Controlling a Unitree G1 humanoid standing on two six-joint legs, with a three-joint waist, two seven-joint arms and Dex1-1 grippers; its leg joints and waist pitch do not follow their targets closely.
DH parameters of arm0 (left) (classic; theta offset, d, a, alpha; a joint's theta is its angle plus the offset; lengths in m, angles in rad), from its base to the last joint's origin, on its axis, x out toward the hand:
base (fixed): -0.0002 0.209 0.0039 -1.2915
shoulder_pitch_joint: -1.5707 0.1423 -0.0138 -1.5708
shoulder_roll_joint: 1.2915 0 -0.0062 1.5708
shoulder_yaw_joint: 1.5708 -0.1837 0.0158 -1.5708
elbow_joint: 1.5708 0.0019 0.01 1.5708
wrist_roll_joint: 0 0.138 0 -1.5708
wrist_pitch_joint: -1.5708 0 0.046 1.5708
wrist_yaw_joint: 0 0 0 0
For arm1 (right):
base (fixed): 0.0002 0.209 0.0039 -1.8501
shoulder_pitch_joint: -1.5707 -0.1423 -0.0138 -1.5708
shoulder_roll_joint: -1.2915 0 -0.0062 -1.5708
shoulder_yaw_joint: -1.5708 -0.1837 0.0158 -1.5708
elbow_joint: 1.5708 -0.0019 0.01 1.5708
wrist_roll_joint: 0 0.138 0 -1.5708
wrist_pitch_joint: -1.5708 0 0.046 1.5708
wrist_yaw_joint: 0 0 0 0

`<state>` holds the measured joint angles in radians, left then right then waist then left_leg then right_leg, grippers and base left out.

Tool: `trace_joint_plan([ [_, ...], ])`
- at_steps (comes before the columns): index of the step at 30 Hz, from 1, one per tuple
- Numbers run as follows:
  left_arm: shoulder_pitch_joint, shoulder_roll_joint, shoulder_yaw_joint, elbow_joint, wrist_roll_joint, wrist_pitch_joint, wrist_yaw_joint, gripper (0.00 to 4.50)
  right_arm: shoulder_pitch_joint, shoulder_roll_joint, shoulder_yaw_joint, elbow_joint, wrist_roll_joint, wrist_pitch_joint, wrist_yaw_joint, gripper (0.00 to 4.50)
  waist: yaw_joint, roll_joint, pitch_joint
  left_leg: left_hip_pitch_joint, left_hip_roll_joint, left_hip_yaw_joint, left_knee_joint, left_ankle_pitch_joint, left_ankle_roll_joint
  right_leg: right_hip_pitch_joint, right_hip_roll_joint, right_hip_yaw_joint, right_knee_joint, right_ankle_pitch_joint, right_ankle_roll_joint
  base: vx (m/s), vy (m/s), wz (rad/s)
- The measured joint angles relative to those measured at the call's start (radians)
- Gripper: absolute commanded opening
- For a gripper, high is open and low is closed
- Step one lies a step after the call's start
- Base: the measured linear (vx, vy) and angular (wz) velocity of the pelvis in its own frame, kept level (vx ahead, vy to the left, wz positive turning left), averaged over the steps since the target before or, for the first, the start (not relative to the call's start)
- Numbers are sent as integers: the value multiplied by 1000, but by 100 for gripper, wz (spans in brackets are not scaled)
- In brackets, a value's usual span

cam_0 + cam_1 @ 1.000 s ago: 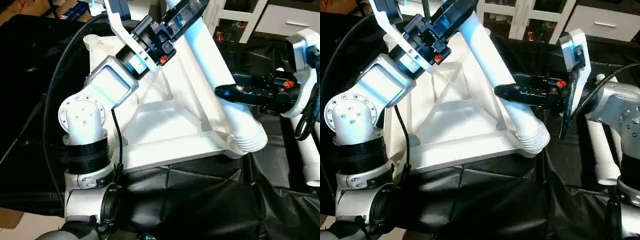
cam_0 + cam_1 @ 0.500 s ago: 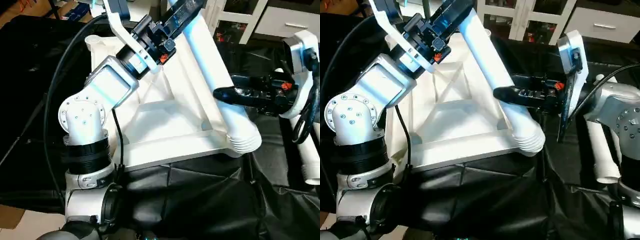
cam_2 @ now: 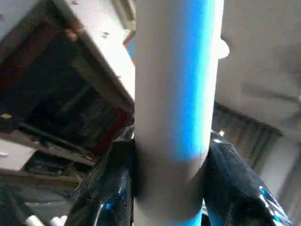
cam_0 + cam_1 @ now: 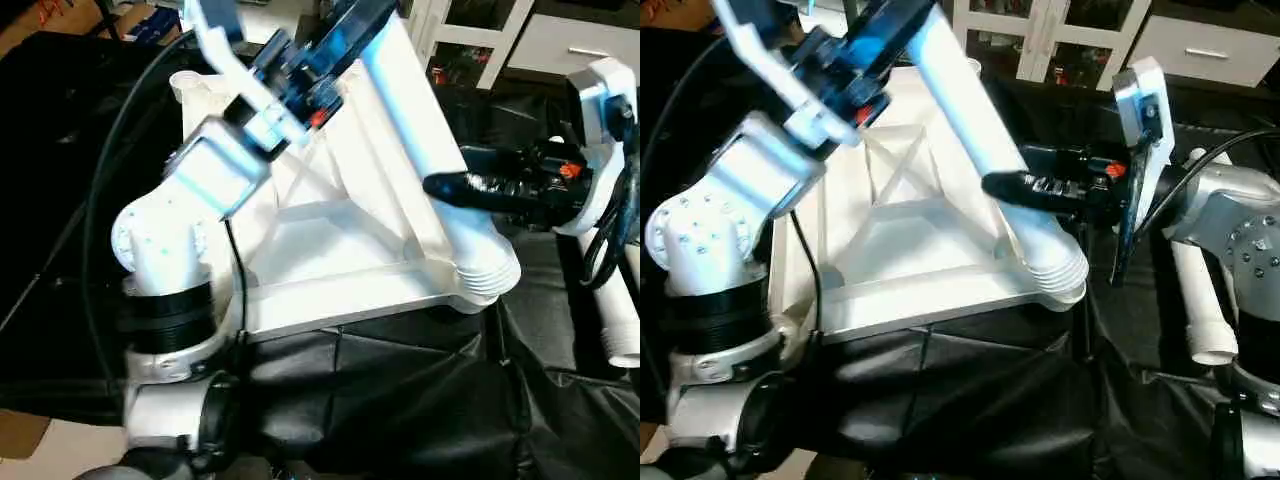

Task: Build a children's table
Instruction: Insert table leg to table base

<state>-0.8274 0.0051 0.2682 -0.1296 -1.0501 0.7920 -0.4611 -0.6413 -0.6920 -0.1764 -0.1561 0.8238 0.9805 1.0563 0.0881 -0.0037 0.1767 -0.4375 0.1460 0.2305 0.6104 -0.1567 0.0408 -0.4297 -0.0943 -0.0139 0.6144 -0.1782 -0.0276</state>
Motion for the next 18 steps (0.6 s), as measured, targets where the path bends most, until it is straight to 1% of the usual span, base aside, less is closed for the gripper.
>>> trace_joint_plan([
  [3, 1, 39, -15, 0, -18, 26, -101, 164, 14, -20, 5, -9, 27, 13, 35, 302, 3, 0, 0, 0, -1, 0, 0, 0, 0, 0, -1, 0, 0, 0, 0, 0, 0, 0],
  [6, 1, 69, -36, 0, -26, 46, -185, 164, 27, -56, 13, -21, 43, 29, 77, 334, 1, 1, -1, 1, -1, 0, 0, 0, 0, 2, -1, 0, -2, 0, 0, 0, 0, 0],
  [8, 0, 87, -53, 1, -29, 58, -232, 164, 36, -80, 22, -24, 46, 37, 105, 341, 1, 1, -1, 2, -1, 0, 0, 0, 0, 3, -1, 0, -2, 0, -1, 0, 0, 0],
  [10, -12, 106, -85, 18, -29, 60, -283, 164, 49, -105, 36, -33, 51, 46, 135, 367, 2, 2, -1, 2, -1, 0, 0, -1, -3, 4, -1, 0, -1, 0, -1, 0, 0, 0],
  [11, -21, 111, -96, 27, -25, 57, -307, 164, 51, -112, 40, -39, 53, 51, 147, 367, 2, 2, -1, 2, -1, 0, 0, -1, -3, 4, -1, 0, -1, 0, -1, 0, 0, 0],
  [13, -41, 130, -125, 42, -13, 55, -357, 164, 57, -124, 56, -53, 57, 61, 158, 383, 0, 2, -1, 4, -1, 0, 0, -1, -3, 5, -1, 0, -2, 1, -1, 0, 0, 0],
  [15, -56, 151, -157, 47, 7, 51, -415, 164, 63, -127, 68, -65, 64, 66, 164, 390, 0, 4, -1, 5, -1, 0, 0, -1, -3, 7, -1, 0, -3, 1, -1, 0, 0, 0],
  [18, -67, 155, -186, 62, 30, 44, -457, 164, 63, -130, 73, -71, 68, 66, 167, 413, 1, 6, -1, 9, -1, 0, 0, -1, -3, 11, -1, 0, -3, 1, -1, 0, 0, 0],
])
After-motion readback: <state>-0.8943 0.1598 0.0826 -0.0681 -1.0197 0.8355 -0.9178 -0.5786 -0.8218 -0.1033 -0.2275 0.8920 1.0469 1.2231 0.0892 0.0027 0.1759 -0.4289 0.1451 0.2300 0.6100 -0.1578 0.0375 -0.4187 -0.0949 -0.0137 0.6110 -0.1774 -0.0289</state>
